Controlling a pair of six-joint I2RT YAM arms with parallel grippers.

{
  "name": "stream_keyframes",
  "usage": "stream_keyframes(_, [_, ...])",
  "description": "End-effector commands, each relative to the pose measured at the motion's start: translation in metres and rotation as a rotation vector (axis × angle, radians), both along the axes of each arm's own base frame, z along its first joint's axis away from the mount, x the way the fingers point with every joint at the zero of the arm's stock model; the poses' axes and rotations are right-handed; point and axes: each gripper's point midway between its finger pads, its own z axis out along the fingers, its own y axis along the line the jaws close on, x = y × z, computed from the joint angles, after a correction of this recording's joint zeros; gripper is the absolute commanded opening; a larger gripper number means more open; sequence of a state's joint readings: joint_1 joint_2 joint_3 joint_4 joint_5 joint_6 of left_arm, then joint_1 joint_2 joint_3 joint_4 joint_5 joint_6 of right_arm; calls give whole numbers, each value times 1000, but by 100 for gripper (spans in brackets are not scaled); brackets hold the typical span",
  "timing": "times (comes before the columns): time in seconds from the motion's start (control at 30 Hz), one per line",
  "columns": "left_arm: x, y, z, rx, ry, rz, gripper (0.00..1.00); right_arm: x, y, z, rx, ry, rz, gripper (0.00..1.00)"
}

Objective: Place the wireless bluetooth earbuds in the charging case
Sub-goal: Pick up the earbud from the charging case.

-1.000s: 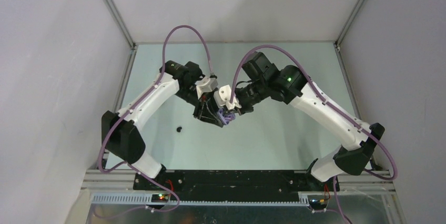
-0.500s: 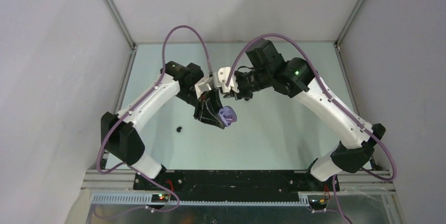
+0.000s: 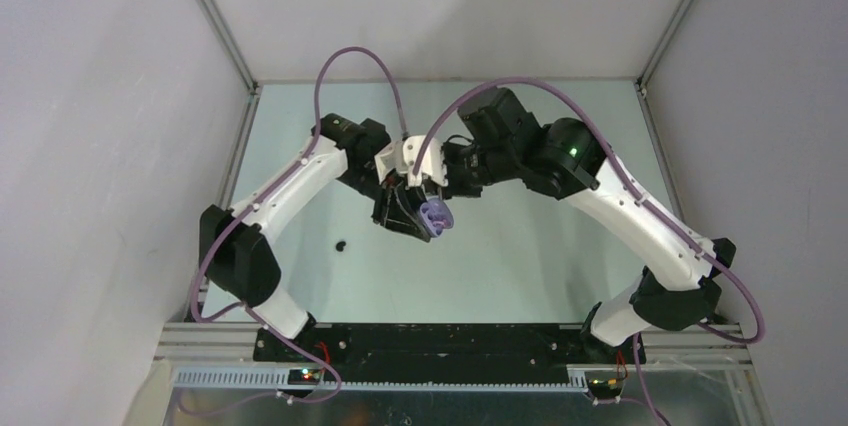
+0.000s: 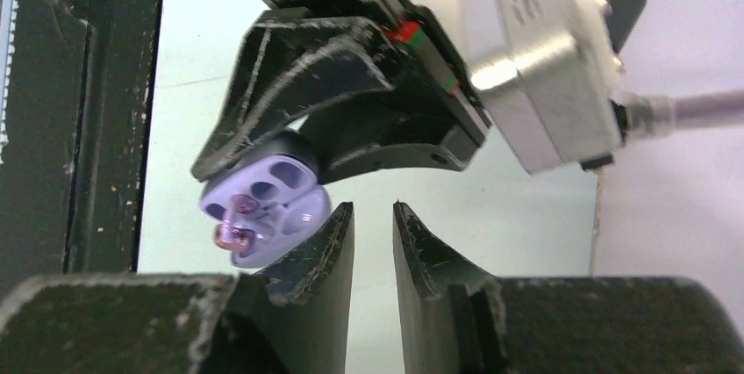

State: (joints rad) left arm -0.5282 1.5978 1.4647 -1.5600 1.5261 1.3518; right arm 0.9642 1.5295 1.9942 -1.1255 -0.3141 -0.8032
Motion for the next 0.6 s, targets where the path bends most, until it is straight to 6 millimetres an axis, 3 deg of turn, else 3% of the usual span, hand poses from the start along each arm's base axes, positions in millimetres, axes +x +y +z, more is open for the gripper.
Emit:
stream_keyframes(0.0, [0,-5,15,-44,41,0,0,-2,-13,1,-43,-31,-123,27])
stream_keyframes(0.2, [1,-6,12,-41,41,-1,0,-16,-15,14,1,2,-125,36])
stream_keyframes(0.57, [1,-6,10,-47,32,1,0,-40,-13,-3,-55,99,-125,39])
